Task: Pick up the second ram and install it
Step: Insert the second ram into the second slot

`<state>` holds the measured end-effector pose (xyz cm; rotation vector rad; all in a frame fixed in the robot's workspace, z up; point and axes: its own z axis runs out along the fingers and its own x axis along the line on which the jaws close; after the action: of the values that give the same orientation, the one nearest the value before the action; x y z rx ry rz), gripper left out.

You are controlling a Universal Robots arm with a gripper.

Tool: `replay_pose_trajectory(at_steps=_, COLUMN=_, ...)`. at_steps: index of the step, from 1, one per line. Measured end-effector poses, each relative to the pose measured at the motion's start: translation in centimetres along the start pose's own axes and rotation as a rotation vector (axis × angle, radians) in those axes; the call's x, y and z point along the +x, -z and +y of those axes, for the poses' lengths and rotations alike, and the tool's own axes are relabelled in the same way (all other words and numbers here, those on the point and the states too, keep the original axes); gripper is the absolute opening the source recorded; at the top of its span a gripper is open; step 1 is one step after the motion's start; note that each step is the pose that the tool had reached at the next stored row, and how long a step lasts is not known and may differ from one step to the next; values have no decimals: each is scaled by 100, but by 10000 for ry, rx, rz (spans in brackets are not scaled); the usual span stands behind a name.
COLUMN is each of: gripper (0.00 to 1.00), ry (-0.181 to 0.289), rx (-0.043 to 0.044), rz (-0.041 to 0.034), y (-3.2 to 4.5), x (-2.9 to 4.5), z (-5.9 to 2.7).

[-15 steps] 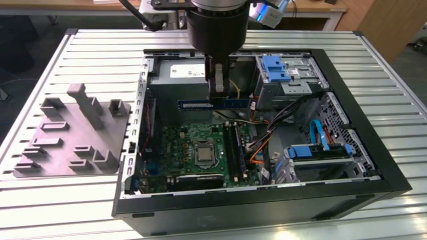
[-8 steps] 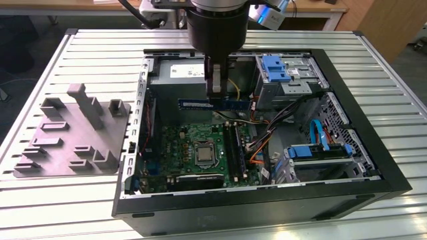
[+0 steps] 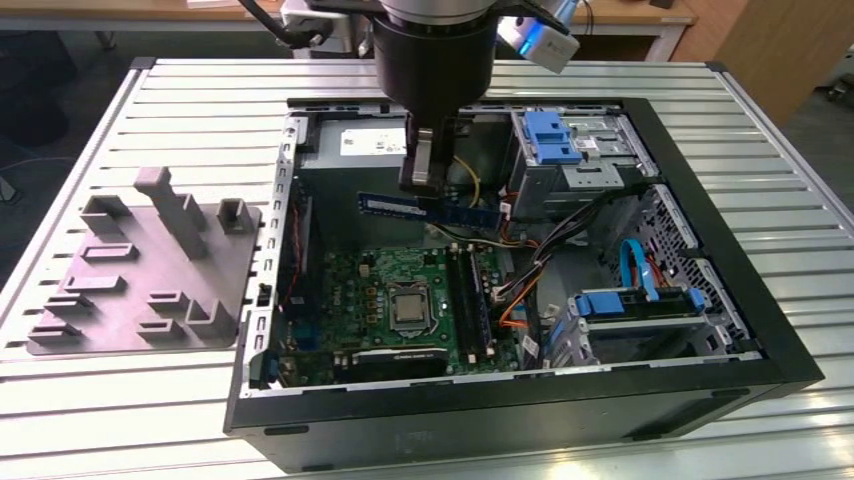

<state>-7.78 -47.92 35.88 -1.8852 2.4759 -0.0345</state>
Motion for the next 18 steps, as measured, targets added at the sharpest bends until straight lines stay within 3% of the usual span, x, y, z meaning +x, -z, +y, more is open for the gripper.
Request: replay_pose_trajectory(at_steps=18, gripper=11, ry=-3261, rx=33, rz=116, y=-26, x=0, z=1)
